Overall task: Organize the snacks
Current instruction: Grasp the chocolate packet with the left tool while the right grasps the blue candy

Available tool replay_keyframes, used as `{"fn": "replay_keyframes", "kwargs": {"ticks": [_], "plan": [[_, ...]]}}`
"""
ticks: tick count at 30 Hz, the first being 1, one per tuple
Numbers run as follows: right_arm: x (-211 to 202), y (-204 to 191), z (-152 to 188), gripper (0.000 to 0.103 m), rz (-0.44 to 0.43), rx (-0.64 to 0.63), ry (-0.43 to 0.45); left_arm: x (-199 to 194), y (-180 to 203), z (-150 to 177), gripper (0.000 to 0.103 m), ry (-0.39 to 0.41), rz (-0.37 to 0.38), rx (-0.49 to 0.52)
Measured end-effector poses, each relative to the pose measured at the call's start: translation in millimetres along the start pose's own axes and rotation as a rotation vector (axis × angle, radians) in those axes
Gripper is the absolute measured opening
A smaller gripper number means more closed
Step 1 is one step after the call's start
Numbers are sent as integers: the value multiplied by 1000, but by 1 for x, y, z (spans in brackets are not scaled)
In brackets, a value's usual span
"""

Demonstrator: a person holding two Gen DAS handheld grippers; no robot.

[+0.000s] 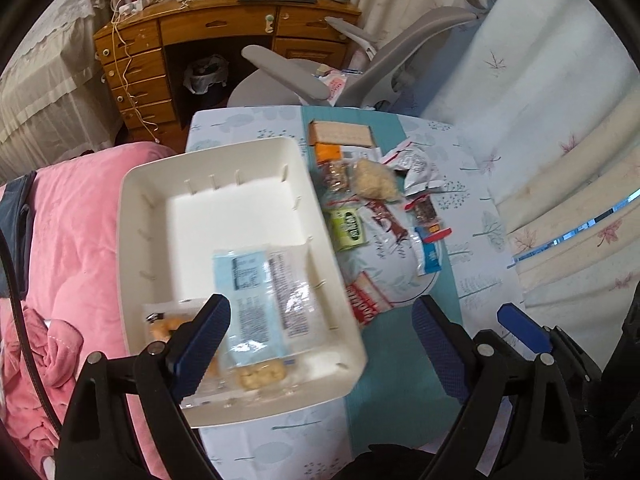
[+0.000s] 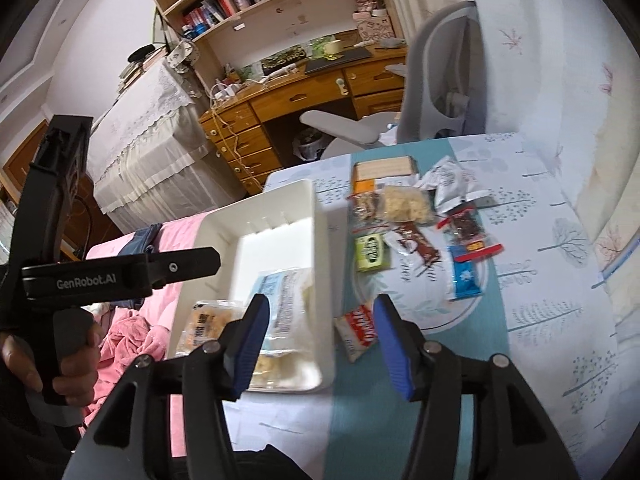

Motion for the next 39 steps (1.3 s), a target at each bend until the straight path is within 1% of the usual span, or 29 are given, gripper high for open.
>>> {"fn": "replay_keyframes", "kwargs": {"ticks": [5, 11, 15, 18, 21, 25, 28, 30, 39], "plan": [[4, 31, -7, 55, 36, 17, -20, 16, 32, -8, 91, -13, -8, 6], [19, 72, -12, 55, 63, 27, -73, 43, 63, -18, 91, -40, -41, -4], [32, 96, -13, 55, 73, 25, -104, 68, 78, -25, 91, -76, -65, -39], [43, 111, -15, 55, 81, 0, -118, 90, 88, -30, 91, -106, -80, -78], [57, 124, -17, 55, 82, -31, -136, 113, 97, -37, 91, -129, -116, -104], [76, 138, -17, 55, 65, -80, -149, 147, 104, -43, 91, -174, -138, -163], [92, 146, -16, 55, 57, -116, -156, 172, 106, -46, 91, -209, -171, -198], [102, 150, -14, 55, 46, -132, -170, 189, 104, -45, 91, -240, -190, -239], [143, 164, 1, 55, 2, -129, -241, 238, 90, -36, 91, -334, -249, -377]]}}
Point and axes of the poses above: each gripper's, at about its wrist camera, not at the fingertips, and x roughly the way its jaws point, y to its right, z to its underside, the point moved 5 cm from there along x, roughly the way its jaws point, and after that the axes turned 5 degrees about y, right-handed, at the moved point
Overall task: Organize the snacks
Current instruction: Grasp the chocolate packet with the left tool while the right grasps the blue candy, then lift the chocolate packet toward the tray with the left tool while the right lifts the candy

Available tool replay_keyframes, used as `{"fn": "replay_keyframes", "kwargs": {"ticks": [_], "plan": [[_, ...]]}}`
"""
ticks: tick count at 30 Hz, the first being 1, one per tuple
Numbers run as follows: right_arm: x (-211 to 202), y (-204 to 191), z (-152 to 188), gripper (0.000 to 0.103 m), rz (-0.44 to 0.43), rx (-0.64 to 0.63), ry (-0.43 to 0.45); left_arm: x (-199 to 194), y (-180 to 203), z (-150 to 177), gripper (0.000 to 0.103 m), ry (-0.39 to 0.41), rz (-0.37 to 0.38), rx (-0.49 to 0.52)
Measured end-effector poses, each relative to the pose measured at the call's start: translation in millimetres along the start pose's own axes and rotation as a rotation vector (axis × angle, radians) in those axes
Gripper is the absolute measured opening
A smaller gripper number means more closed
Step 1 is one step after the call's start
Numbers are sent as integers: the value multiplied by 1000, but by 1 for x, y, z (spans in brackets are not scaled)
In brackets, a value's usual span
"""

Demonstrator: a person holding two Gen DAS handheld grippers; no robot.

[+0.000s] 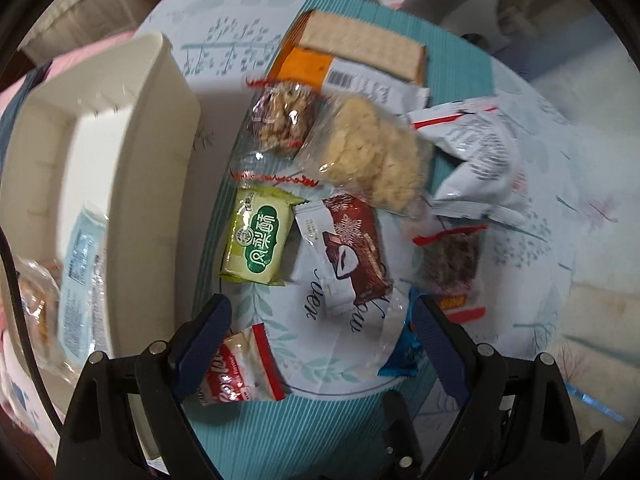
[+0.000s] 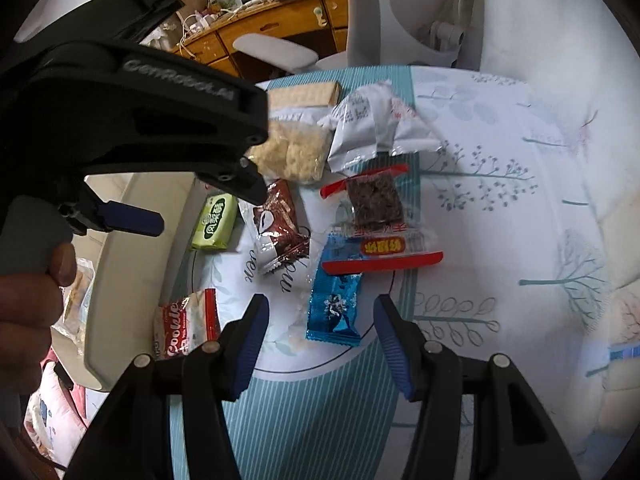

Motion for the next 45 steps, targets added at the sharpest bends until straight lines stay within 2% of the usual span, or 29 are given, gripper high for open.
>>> {"fn": "replay_keyframes", "kwargs": {"ticks": [7, 14, 16, 19, 23, 28, 30, 34, 39, 45], "plan": [[29, 1, 5, 55, -9, 1, -49, 33, -1, -6, 86, -101, 6, -87], [43, 4, 5, 54, -1, -4, -69, 53, 2, -18, 77, -131, -24, -91], [47, 3, 6, 47, 1, -17, -76, 55, 5, -23, 77, -123, -14, -87], [53, -3, 5, 44, -2, -35, -78, 59, 10, -27, 65, -135, -21, -85], [57, -8, 5, 43, 5, -69, -81, 75, 11, -26, 56, -199, -35, -123], [60, -11, 6, 42, -4, -85, -80, 76, 15, -30, 53, -184, -45, -111], [61, -12, 6, 42, -6, -91, -83, 75, 23, -27, 46, -182, -64, -100], [59, -15, 6, 38, -5, -104, -89, 70, 20, -22, 38, -174, -74, -102], [50, -7, 6, 30, -14, -100, -103, 68, 5, -17, 36, -194, -77, -103], [44, 1, 10, 29, -33, -62, -135, 64, 6, -5, 36, -224, -118, -49]]}}
Point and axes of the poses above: each gripper's, at about its wrist camera, not at the fingertips, and x roughly the way its jaws point, y to its right, z to its underside, the point moved 5 cm from there along x, roughly the way its jaws point, and after that the axes turned 5 degrees about y, right-handed, at the moved point
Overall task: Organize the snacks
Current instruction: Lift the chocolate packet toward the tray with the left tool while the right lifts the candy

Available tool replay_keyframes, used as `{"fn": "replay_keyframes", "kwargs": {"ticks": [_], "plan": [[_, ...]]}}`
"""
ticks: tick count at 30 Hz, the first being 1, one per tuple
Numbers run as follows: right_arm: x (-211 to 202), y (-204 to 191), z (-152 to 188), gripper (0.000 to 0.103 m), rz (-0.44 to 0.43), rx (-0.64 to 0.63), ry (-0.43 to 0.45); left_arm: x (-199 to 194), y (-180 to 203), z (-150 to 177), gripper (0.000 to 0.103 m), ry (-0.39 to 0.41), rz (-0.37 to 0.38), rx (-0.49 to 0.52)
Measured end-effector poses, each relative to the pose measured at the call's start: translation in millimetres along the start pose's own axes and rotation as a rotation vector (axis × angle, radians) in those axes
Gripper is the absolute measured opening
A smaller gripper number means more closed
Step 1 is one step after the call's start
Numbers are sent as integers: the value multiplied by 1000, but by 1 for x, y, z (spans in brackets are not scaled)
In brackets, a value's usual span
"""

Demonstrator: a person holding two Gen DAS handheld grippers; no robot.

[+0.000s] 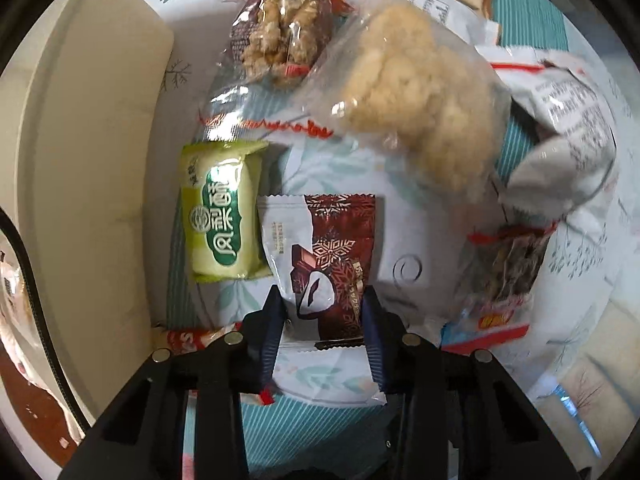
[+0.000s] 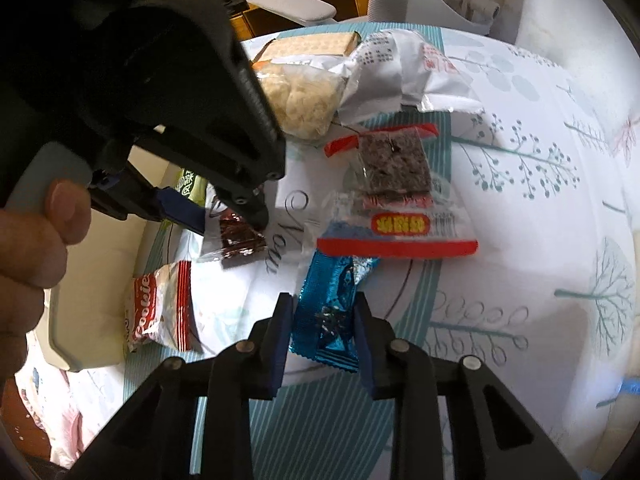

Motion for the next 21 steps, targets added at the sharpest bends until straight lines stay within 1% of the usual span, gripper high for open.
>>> {"fn": "replay_keyframes", "kwargs": {"ticks": [2, 6, 10, 14, 19, 21], "plan": [[-4, 2, 5, 29, -35, 33, -16, -5, 0, 5, 36, 6, 0, 15], [-13, 7, 12, 28, -43, 54, -28, -20, -2, 19, 36, 16, -5, 42], [-26, 10, 18, 28, -70, 93, -33, -36, -3, 34, 36, 0, 18, 74], [-41, 14, 23, 28, -109, 116, -34, -53, -12, 52, 36, 17, 32, 101], [-62, 14, 27, 28, -176, 152, -17, -75, -31, 76, 36, 42, 68, 92], [-71, 12, 28, 28, -184, 149, -3, -84, -38, 85, 36, 53, 81, 98]]}}
Point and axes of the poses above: each gripper's, at about its wrist camera, not at the fingertips, and x roughly the way its jaws point, y to its right, z to its underside, the point moved 5 cm from there along x, roughly the way its jaws point, and after that the axes turned 5 degrees about y, right-handed, at the moved point
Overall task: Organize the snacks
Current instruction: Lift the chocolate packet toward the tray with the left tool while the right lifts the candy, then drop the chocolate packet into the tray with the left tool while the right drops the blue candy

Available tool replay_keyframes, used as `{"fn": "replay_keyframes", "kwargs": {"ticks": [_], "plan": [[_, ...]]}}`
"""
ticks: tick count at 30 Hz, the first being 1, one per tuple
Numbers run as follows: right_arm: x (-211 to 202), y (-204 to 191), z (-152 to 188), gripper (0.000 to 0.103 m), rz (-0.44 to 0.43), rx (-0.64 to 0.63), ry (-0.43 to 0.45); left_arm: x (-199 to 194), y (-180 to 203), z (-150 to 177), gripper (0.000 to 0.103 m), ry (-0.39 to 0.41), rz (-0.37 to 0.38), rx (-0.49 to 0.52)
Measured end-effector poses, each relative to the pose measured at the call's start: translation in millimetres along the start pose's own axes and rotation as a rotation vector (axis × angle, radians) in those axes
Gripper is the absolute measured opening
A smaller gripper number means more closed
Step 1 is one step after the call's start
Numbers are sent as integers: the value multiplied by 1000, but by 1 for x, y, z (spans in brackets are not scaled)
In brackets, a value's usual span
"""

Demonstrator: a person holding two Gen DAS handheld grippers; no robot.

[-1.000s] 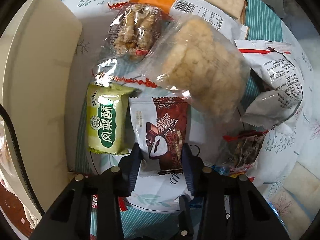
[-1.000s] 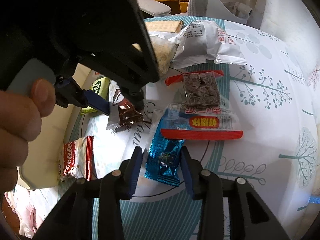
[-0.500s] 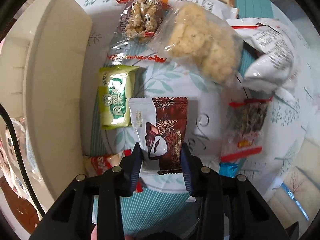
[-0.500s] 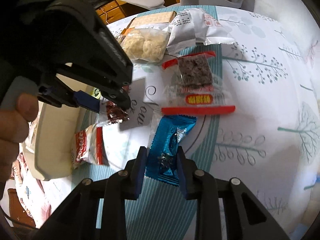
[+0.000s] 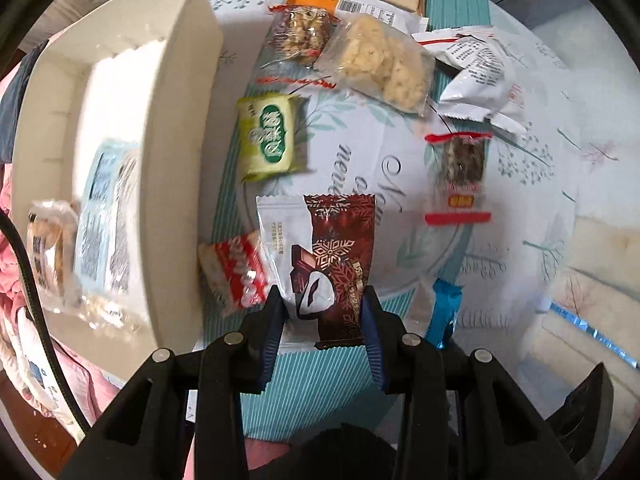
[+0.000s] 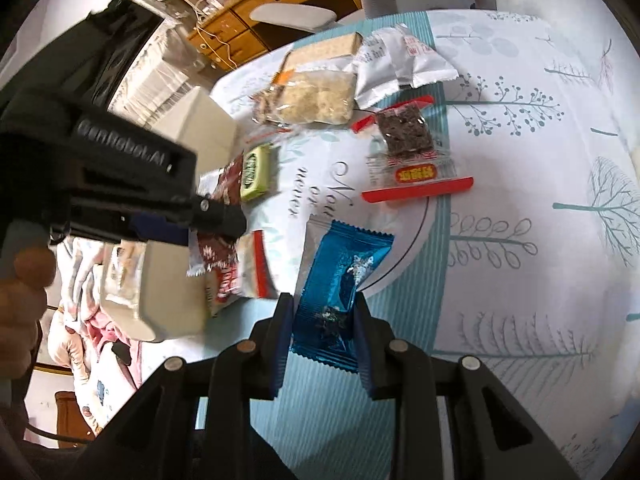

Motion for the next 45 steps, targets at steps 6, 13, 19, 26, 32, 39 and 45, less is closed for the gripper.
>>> {"fn": "replay_keyframes", "kwargs": {"ticks": [6, 13, 19, 26, 32, 39, 45], "plan": [[-24, -25, 7, 28, -44, -9, 57, -28, -17, 28, 36, 83, -2, 46], [-41, -57, 10, 29, -60, -38, 133, -58, -37, 42, 36, 218, 29, 104], [-45, -85, 12, 29, -48, -35, 188, -78, -64, 51, 36, 349, 20, 152], [-43, -125, 16, 29, -51, -13, 240, -94, -110, 65, 36, 451, 34, 213], [-34, -160, 19, 29, -44, 1, 269, -99, -154, 66, 36, 467, 66, 223], [-17, -191, 25, 29, -30, 29, 291, -100, -198, 62, 36, 508, 95, 268], [1, -209, 33, 29, -10, 78, 304, -95, -223, 59, 36, 513, 121, 314]]}}
Point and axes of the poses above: each gripper's, at about its wrist camera, not at the fingertips, and x roughly the way its jaws point, y to its right, z to its underside, the point moved 5 cm from there along x, roughly the way its jaws point, and after that the axes turned 5 degrees about y, right-handed, at the moved point
